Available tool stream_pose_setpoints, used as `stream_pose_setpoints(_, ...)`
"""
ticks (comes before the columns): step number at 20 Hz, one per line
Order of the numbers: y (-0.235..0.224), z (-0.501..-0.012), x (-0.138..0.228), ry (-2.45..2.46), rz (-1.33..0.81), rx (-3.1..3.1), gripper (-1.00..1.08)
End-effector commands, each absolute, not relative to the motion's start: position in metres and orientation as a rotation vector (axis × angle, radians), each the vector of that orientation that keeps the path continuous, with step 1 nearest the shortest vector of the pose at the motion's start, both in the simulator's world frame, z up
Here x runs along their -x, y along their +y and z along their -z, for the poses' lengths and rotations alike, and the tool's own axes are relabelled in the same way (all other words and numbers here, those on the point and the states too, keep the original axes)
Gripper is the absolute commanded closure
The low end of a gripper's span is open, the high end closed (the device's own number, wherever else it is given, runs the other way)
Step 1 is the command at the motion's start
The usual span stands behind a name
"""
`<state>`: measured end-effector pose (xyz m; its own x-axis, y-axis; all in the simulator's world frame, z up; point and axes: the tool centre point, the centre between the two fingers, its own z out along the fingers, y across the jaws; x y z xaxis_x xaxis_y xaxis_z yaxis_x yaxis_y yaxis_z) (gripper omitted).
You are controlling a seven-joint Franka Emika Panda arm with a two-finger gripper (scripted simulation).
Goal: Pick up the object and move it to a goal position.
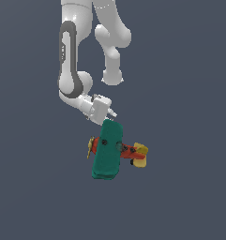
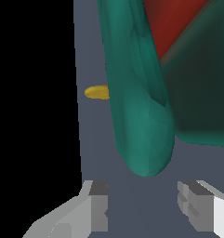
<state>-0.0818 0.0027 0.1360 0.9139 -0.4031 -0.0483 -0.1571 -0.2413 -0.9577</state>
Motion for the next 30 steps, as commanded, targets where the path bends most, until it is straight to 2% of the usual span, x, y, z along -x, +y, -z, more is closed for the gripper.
stream_pose_setpoints(1,-0.001,-0.138,0.078,0.428,0.281,1.794,-0.2)
stream_pose_setpoints(16,-0.023,-0.15,0.06,0.478,0.471,1.686,-0.2)
stream_pose_setpoints(30,-0.028,-0.153,0.056,0.486,0.51,1.666,-0.2)
